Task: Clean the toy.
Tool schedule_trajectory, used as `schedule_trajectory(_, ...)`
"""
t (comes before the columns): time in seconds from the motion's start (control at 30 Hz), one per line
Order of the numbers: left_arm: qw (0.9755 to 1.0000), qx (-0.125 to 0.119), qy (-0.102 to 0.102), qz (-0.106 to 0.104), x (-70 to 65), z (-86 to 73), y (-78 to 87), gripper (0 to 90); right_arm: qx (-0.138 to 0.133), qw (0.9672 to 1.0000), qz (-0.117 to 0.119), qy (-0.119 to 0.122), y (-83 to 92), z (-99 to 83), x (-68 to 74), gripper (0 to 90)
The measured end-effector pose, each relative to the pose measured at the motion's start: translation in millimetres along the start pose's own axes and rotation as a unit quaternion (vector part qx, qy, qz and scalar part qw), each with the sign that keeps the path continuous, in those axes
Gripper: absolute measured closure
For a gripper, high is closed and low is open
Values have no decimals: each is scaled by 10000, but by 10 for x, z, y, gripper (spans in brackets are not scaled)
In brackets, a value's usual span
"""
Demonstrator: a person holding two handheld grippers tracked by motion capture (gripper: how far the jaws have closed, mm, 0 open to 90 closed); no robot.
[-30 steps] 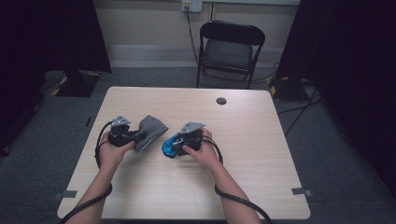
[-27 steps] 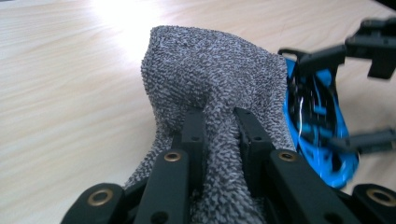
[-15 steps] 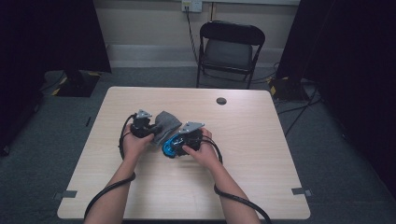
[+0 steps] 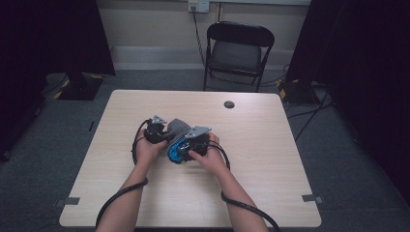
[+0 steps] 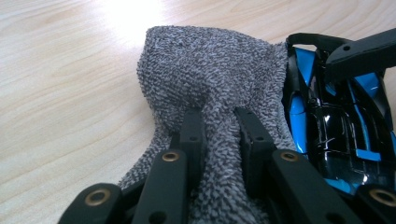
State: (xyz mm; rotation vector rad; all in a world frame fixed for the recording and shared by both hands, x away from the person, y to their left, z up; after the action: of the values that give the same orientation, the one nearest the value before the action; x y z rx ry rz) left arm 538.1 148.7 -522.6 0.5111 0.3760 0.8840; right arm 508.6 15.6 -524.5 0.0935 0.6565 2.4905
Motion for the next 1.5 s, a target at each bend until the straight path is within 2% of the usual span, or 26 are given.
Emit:
schedule_trajectory(0.33,9999,-72,151,20,14,2,-14,749,-38,10000,-43,-37,-1,-3,-5,138)
schedule_trajectory(0.53,9994,-269,165,106,11,64,-74,751,-53,10000,-11,-13,2,-7,-11,138)
schedule_trajectory(0.7,9995,-267,162,47,7,76,-152,751,-49,10000,-17,-17,5,-9,-27,138)
schedule_trajectory(0.83,9989,-357,313,-4,24,57,-176,747,-19,10000,11,-1,5,-7,-33,138)
schedule_trajectory(0.93,9991,-335,275,41,24,67,-183,747,-36,10000,15,5,7,-9,-34,138)
schedule_trajectory(1.17,9996,-242,166,-48,3,35,-154,756,4,10000,31,4,6,-4,-36,138)
schedule_trajectory(1.33,9998,-161,-7,-100,-12,-7,-77,759,8,10000,28,4,5,-4,-35,138)
schedule_trajectory(1.5,9998,-123,10,-175,18,-68,34,758,29,10000,17,-6,4,-1,-27,138)
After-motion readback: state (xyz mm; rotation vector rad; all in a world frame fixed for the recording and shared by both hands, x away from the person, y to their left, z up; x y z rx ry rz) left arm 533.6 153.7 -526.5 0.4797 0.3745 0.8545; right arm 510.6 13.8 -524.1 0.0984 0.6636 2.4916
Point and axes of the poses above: each handheld gripper's, and its own axes: y roughly backward along the jaws, z roughly out of its top, x roughly to its left, the point moved 6 cm from there along -y, roughly forward along the jaws, and after that the axes turned 6 degrees about -x, right-handed, at the moved point
